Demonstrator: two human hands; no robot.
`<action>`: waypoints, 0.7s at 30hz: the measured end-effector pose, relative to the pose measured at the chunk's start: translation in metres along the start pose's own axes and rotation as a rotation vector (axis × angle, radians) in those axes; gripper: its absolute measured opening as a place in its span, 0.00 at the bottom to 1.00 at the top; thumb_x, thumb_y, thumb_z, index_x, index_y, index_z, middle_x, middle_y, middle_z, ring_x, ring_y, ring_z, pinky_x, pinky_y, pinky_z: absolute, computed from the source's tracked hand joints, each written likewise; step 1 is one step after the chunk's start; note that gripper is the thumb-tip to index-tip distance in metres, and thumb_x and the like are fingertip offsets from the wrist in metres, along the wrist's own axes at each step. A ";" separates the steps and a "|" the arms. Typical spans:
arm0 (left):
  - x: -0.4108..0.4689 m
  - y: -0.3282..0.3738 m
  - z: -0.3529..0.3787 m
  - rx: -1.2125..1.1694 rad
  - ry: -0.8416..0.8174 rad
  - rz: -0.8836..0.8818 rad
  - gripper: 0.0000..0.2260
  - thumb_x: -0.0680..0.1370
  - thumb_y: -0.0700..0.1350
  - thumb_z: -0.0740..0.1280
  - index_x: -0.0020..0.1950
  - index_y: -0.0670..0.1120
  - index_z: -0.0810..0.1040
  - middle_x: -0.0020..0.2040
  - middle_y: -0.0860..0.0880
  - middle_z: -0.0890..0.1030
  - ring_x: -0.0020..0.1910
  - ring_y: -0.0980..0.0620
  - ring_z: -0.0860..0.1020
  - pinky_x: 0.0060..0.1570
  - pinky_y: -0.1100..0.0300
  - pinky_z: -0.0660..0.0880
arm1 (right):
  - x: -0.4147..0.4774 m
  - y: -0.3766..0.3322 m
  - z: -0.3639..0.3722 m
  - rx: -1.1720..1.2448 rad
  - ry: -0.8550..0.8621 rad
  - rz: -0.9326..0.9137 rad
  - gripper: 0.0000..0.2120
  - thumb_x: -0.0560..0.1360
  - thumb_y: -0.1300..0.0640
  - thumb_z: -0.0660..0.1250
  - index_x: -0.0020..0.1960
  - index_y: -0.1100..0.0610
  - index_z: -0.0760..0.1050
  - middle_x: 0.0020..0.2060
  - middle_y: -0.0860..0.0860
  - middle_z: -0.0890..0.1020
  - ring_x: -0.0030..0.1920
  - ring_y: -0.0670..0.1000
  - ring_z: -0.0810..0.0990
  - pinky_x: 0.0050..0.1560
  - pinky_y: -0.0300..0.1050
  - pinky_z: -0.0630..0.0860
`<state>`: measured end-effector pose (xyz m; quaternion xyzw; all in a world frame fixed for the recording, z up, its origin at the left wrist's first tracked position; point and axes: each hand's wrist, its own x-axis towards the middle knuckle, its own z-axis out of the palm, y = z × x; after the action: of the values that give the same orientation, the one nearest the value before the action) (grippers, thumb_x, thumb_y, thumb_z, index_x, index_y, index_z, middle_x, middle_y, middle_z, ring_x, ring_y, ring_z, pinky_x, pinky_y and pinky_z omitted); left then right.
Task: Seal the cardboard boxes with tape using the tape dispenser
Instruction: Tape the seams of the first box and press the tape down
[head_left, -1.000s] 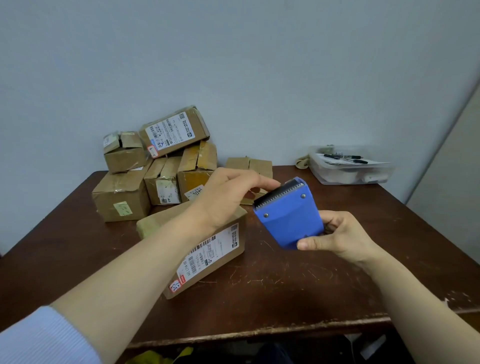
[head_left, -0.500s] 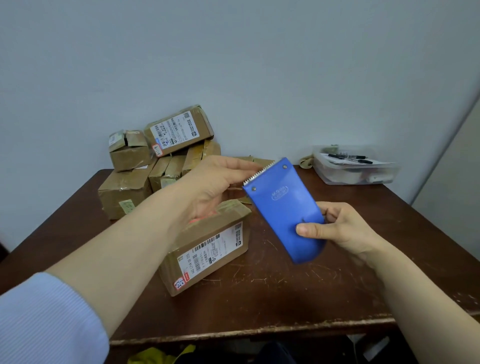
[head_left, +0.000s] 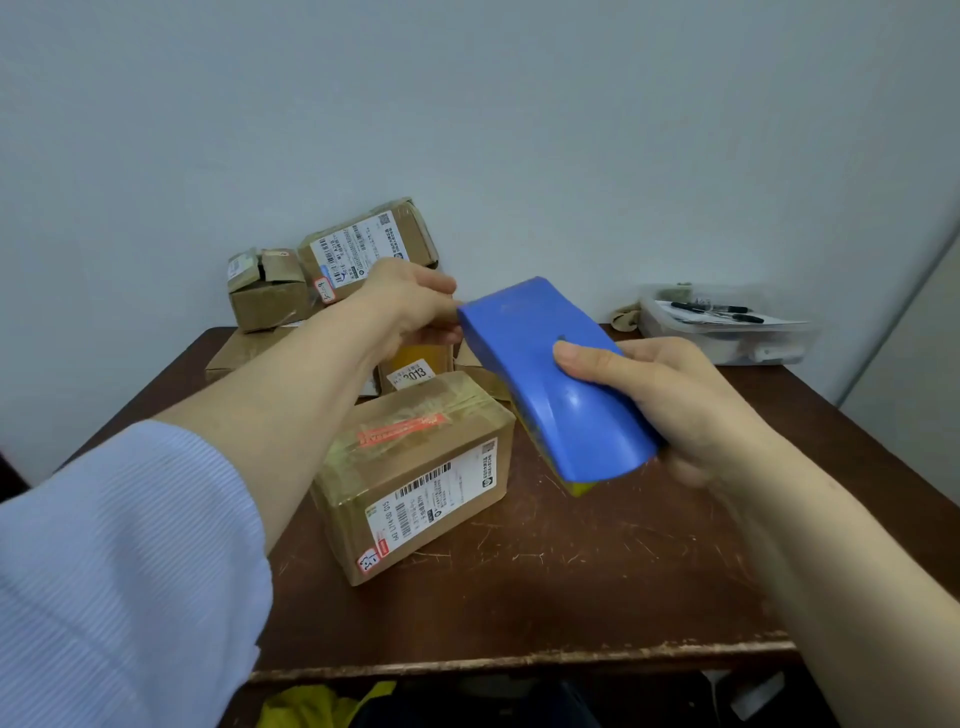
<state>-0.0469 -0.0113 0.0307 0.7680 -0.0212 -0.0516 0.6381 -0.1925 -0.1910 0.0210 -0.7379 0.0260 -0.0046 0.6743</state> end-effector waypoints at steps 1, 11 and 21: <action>0.003 -0.003 -0.004 -0.007 0.031 -0.001 0.20 0.67 0.31 0.75 0.57 0.36 0.76 0.40 0.39 0.81 0.27 0.50 0.80 0.30 0.60 0.80 | -0.001 0.001 -0.002 -0.019 0.009 0.005 0.20 0.62 0.48 0.72 0.43 0.64 0.81 0.36 0.55 0.85 0.33 0.51 0.83 0.34 0.41 0.78; 0.026 -0.035 -0.002 -0.009 0.074 -0.052 0.25 0.65 0.32 0.77 0.60 0.35 0.73 0.38 0.39 0.81 0.25 0.52 0.80 0.29 0.61 0.80 | 0.000 0.017 -0.008 -0.014 0.073 0.147 0.18 0.64 0.49 0.73 0.41 0.65 0.81 0.34 0.57 0.84 0.30 0.52 0.82 0.30 0.39 0.76; 0.045 -0.054 -0.004 0.126 0.105 -0.039 0.17 0.65 0.33 0.78 0.49 0.40 0.77 0.42 0.40 0.82 0.27 0.53 0.80 0.32 0.61 0.80 | -0.004 0.023 -0.017 -0.069 0.073 0.216 0.22 0.60 0.47 0.72 0.41 0.66 0.81 0.35 0.60 0.84 0.31 0.54 0.82 0.33 0.44 0.77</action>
<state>-0.0035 -0.0016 -0.0236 0.8086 0.0241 -0.0223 0.5874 -0.1976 -0.2096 -0.0006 -0.7531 0.1299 0.0422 0.6436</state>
